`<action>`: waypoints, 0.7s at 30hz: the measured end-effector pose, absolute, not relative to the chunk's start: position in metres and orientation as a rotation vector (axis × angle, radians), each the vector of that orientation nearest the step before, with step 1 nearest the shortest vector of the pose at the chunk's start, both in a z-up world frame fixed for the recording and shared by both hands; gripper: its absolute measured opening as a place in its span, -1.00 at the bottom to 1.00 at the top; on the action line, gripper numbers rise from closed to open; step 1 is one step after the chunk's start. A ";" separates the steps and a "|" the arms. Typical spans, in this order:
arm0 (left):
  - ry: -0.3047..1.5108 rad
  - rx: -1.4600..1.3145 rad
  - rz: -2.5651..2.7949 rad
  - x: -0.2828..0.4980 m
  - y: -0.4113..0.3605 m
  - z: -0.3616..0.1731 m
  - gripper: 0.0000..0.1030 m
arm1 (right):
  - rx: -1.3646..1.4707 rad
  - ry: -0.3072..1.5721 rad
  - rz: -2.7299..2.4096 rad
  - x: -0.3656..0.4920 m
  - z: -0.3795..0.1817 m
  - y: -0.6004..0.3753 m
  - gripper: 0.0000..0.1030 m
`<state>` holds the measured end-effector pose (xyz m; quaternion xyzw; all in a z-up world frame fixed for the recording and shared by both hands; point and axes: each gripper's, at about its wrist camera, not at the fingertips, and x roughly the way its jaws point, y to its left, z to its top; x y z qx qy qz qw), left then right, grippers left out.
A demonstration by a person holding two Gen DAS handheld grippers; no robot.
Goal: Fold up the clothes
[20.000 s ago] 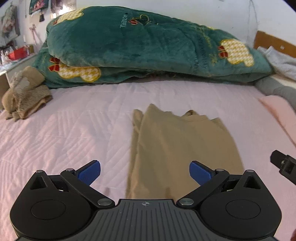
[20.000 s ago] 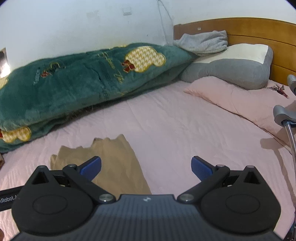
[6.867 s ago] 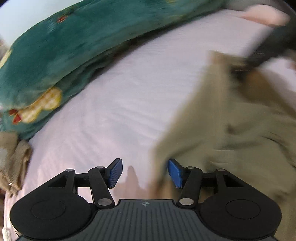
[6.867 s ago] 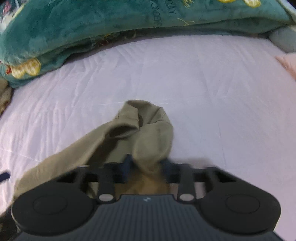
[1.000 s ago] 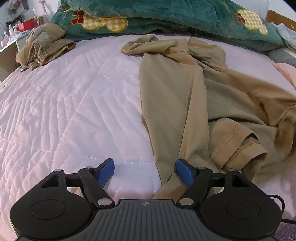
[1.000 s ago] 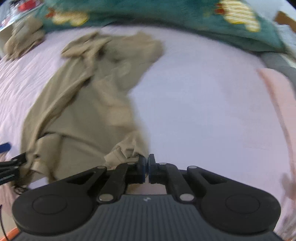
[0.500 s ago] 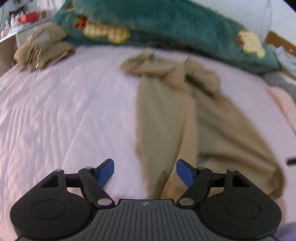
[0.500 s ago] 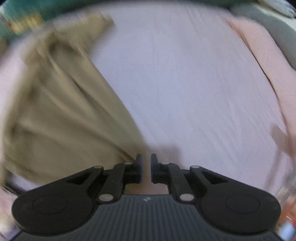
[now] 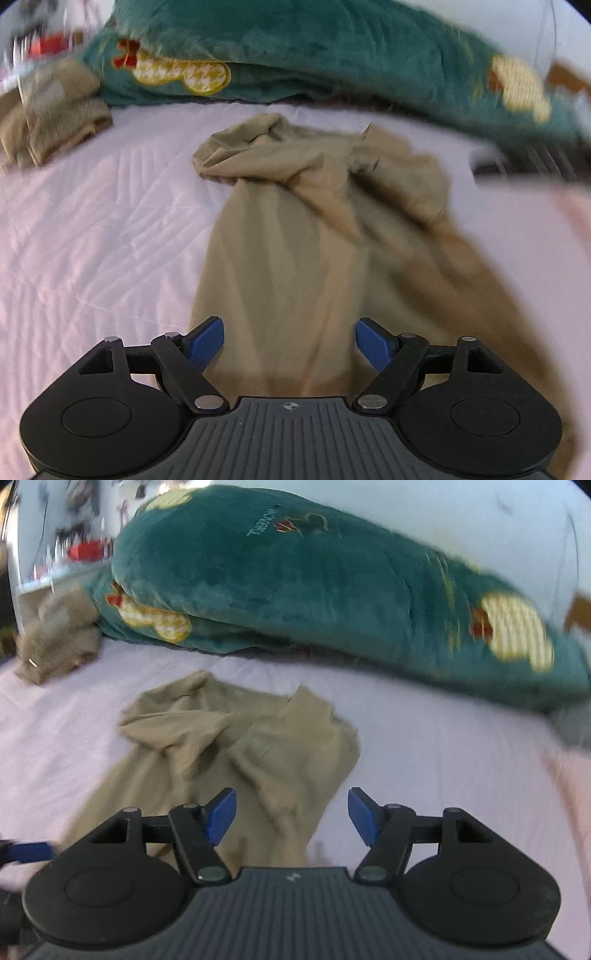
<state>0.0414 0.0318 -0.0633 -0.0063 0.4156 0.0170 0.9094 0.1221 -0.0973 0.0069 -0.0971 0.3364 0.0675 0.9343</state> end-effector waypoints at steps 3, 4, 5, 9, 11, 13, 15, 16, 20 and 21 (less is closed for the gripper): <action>0.883 0.076 0.095 0.043 0.024 -0.083 0.56 | -0.312 0.666 0.190 0.149 -0.012 -0.075 0.30; 0.880 0.091 0.097 0.043 0.023 -0.087 0.60 | -0.356 0.662 0.201 0.158 -0.019 -0.068 0.30; 0.867 0.105 0.105 0.041 0.023 -0.089 0.70 | -0.412 0.663 0.198 0.167 -0.028 -0.060 0.30; 0.854 0.104 0.125 0.039 0.028 -0.089 0.87 | -0.593 0.625 0.171 0.193 -0.063 -0.037 0.30; 0.858 0.083 0.125 0.041 0.035 -0.089 0.94 | -0.597 0.637 0.139 0.205 -0.074 -0.035 0.30; 0.866 0.051 0.118 0.043 0.041 -0.093 0.96 | -0.550 0.656 0.128 0.214 -0.080 -0.043 0.27; 0.873 0.038 0.114 0.043 0.044 -0.092 0.96 | -0.473 0.666 0.123 0.220 -0.083 -0.053 0.05; 0.872 0.042 0.110 0.045 0.042 -0.095 0.96 | -0.419 0.661 0.111 0.222 -0.083 -0.061 -0.37; 0.836 0.057 0.087 0.041 0.038 -0.093 0.67 | -0.293 0.660 0.067 0.225 -0.080 -0.085 -0.95; 0.825 0.062 0.076 0.040 0.036 -0.092 0.55 | -0.309 0.653 0.062 0.224 -0.078 -0.087 -0.95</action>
